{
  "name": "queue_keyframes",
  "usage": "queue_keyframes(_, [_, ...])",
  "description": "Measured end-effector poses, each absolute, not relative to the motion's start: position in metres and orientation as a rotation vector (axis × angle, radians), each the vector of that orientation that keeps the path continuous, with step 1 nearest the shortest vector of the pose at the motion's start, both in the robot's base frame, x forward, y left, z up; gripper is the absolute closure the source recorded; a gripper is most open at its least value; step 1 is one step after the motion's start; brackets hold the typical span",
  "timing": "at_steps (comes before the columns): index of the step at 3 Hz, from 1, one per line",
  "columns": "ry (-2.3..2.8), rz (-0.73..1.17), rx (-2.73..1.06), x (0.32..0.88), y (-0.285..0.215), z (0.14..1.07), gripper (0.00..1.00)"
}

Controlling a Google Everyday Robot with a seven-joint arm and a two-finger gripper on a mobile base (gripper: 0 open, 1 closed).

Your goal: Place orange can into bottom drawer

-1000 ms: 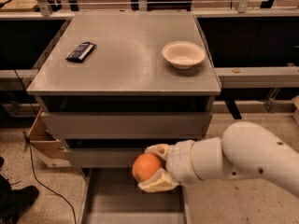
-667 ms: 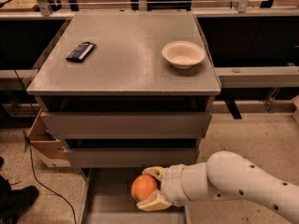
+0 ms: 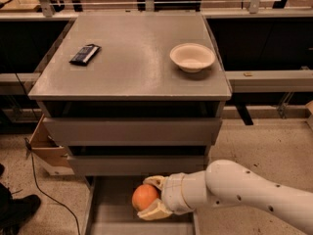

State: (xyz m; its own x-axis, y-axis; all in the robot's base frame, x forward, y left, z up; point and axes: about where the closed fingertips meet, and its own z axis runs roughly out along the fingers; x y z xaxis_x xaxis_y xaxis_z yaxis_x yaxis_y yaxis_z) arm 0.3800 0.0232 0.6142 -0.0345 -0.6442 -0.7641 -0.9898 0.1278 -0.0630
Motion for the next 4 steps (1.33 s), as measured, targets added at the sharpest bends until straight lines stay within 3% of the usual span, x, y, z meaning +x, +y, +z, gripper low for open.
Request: queue_keyframes(4, [1.666, 0.823, -1.522, 0.448, 0.138, 0.378, 1.00])
